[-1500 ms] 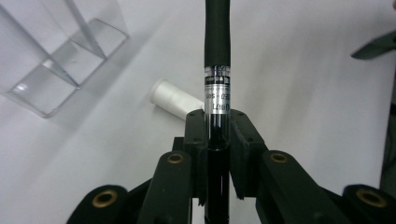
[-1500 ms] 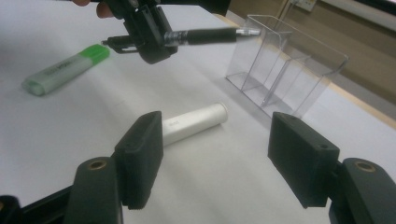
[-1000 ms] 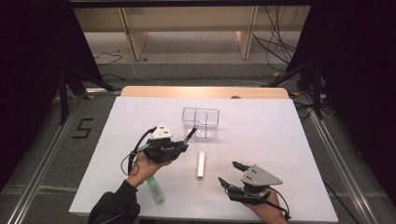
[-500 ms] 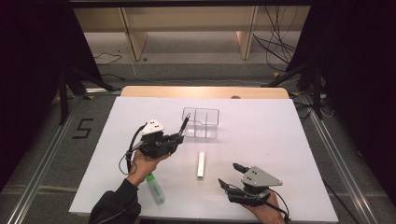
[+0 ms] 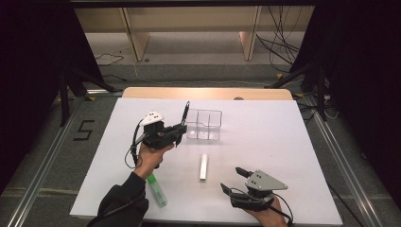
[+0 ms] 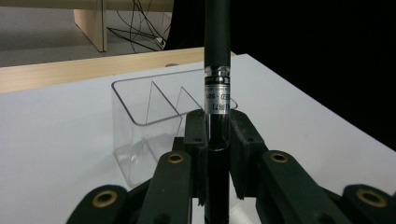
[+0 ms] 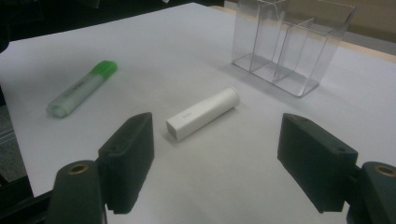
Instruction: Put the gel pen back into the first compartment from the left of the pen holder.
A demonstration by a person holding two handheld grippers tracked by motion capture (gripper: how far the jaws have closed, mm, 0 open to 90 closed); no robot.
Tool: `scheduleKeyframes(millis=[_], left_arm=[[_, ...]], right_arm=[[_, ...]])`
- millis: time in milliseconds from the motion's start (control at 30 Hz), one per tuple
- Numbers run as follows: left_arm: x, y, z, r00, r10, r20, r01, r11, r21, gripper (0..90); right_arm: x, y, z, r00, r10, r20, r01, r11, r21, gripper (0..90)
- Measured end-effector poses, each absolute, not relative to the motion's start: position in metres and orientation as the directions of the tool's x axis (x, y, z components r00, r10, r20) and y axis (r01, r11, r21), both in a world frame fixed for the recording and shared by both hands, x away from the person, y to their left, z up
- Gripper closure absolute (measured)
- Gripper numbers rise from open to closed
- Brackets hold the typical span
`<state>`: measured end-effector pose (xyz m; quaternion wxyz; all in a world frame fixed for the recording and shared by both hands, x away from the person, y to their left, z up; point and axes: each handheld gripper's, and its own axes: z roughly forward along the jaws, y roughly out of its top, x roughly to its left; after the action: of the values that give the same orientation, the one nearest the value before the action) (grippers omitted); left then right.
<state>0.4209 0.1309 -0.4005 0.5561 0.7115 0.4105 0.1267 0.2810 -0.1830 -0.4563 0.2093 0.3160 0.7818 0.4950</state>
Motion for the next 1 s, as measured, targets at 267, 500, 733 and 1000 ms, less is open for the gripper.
scheduleKeyframes(millis=[267,500,733,1000], left_arm=[[0.442,0.124,-0.393,0.606,0.741,-0.290,0.432,-0.001,0.902,79.0],[0.461,0.119,-0.390,0.592,0.746,-0.305,0.422,0.035,0.906,79.0],[0.477,0.114,-0.388,0.576,0.756,-0.311,0.416,0.056,0.908,79.0],[0.490,0.110,-0.388,0.549,0.762,-0.344,0.421,0.104,0.901,79.0]], right_arm=[[0.279,-0.184,-0.456,-0.713,0.701,0.002,0.294,0.296,0.909,27.6],[0.278,-0.184,-0.456,-0.714,0.700,0.009,0.296,0.291,0.910,27.0],[0.277,-0.185,-0.457,-0.716,0.698,0.009,0.298,0.293,0.909,26.7],[0.276,-0.186,-0.457,-0.716,0.698,0.011,0.298,0.292,0.909,26.7]])
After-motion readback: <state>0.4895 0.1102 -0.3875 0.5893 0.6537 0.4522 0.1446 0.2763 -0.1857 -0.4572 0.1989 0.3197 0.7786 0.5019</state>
